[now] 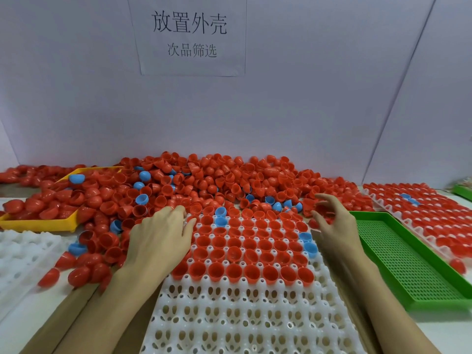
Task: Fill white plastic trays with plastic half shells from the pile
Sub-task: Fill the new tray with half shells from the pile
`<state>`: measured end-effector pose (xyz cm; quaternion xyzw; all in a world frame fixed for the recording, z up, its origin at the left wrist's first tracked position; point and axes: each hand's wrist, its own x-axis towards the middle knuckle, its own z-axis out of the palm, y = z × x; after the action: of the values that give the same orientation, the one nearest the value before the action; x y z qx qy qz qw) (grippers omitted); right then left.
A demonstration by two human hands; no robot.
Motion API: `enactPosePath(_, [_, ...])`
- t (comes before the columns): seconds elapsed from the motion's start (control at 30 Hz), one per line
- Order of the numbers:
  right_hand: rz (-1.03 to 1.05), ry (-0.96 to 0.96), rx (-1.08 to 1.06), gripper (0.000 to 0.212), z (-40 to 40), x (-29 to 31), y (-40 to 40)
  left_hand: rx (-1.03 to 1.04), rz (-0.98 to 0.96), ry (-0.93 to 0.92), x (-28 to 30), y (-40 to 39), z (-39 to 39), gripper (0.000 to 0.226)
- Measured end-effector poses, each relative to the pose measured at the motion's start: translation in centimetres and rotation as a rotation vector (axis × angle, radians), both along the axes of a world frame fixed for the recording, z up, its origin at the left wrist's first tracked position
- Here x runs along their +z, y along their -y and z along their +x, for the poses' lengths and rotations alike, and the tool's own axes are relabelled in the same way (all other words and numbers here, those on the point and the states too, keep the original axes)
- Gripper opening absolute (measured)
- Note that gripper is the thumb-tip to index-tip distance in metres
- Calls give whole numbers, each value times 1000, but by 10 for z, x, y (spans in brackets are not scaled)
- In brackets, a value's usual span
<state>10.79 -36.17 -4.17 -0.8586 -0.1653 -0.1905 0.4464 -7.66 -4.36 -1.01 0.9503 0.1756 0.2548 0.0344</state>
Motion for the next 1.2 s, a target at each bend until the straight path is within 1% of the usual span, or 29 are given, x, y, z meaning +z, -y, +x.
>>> enactPosePath(0.07, [152, -95, 115, 36, -10, 14, -6, -166, -66, 143, 2, 6, -1, 25])
enactPosePath(0.13, [282, -229, 313, 39, -26, 28, -14, -426, -231, 226, 5, 18, -1, 21])
enactPosePath(0.2, [270, -324, 509, 42, -43, 39, -23, -638, -412, 207, 7, 33, -2, 27])
enactPosePath(0.27, [207, -373, 656, 41, -57, 46, -33, -741, -528, 159, 7, 48, -3, 38])
enactPosePath(0.33, [173, -405, 746, 40, -68, 50, -40, -776, -628, 148, 5, 57, -5, 46])
enactPosePath(0.37, [168, -417, 780, 40, -72, 51, -44, -766, -670, 156, 5, 60, -7, 46])
enactPosePath(0.5, [147, -431, 830, 36, -82, 51, -53, -702, -833, 227, 9, 63, -12, 25])
enactPosePath(0.57, [138, -428, 808, 35, -81, 50, -54, -654, -871, 223, 12, 56, -9, 22])
enactPosePath(0.63, [159, -419, 743, 36, -78, 51, -51, -540, -801, 303, 15, 35, -4, 21])
enactPosePath(0.67, [179, -415, 706, 37, -76, 51, -49, -447, -698, 380, 17, 19, -3, 22])
enactPosePath(0.73, [207, -409, 651, 35, -73, 52, -45, -211, -376, 503, 21, -20, -4, 23])
enactPosePath(0.8, [192, -406, 631, 31, -71, 52, -42, 28, -82, 483, 17, -57, -7, 32])
enactPosePath(0.83, [178, -405, 630, 30, -70, 51, -42, 117, 4, 447, 14, -70, -9, 37])
enactPosePath(0.87, [166, -405, 631, 29, -70, 51, -42, 164, 43, 414, 10, -78, -9, 39])
enactPosePath(0.9, [157, -406, 634, 28, -71, 50, -42, 165, 43, 388, 6, -81, -8, 38])
enactPosePath(0.97, [153, -415, 646, 26, -72, 50, -44, 77, -8, 351, -1, -78, -3, 32])
enactPosePath(1.07, [170, -435, 661, 24, -72, 50, -45, -50, -179, 296, -10, -65, 10, 23])
enactPosePath(1.13, [181, -434, 658, 23, -71, 49, -44, -95, -249, 254, -14, -62, 24, 24])
enactPosePath(1.2, [177, -433, 652, 23, -70, 48, -43, -125, -245, 184, -14, -65, 40, 28])
